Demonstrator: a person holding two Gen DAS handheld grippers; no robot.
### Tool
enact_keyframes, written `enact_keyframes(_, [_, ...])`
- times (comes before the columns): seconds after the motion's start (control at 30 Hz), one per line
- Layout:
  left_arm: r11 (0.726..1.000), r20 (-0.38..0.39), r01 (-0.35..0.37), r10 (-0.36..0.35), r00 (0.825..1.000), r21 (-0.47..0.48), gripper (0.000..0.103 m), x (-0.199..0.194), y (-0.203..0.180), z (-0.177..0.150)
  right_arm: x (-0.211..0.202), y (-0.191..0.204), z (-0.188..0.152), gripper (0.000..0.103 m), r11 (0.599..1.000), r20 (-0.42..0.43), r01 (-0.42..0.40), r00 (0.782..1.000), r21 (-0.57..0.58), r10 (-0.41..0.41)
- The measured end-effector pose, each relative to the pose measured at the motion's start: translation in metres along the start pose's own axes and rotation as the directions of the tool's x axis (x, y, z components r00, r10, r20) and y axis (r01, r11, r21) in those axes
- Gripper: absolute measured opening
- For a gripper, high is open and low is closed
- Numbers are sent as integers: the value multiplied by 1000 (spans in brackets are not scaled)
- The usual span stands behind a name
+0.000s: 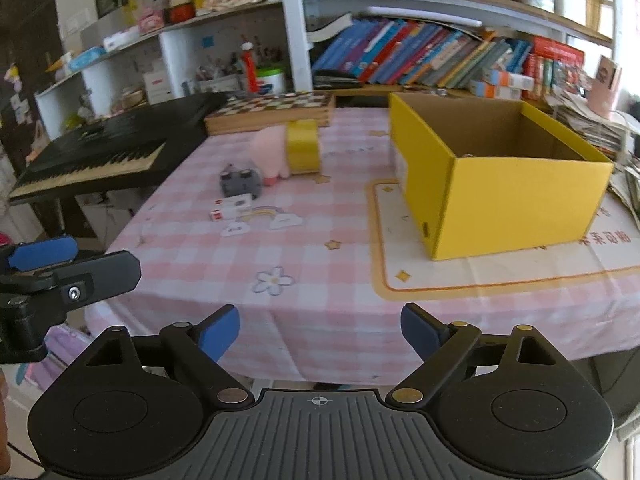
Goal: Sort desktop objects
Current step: 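Move both open tools toward the yellow tape roll and white staple box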
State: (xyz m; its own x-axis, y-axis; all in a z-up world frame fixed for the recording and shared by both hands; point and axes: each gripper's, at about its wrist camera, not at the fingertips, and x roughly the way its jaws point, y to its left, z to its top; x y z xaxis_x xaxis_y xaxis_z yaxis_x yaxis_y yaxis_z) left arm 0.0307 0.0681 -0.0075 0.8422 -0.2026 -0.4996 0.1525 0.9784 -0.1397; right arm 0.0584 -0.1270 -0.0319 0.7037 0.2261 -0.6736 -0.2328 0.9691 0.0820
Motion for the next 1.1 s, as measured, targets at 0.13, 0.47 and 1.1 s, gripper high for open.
enact_keyframes(0.13, [1000,-3,-21,21,1000,-9,103,-1,7,0,2,10,3,90,999,-2,-13,1000,-33,12])
enact_keyframes(0.47, [993,-39,-81,78,996,-85,103,10,25,-1,15,17,10,90,997,-23,-36,999,-74,35])
enact_keyframes(1.1, [970,-94,-185,172,981,-157,103,74,37,27,91,3,70,90,983,-66,-122,991,-140,114])
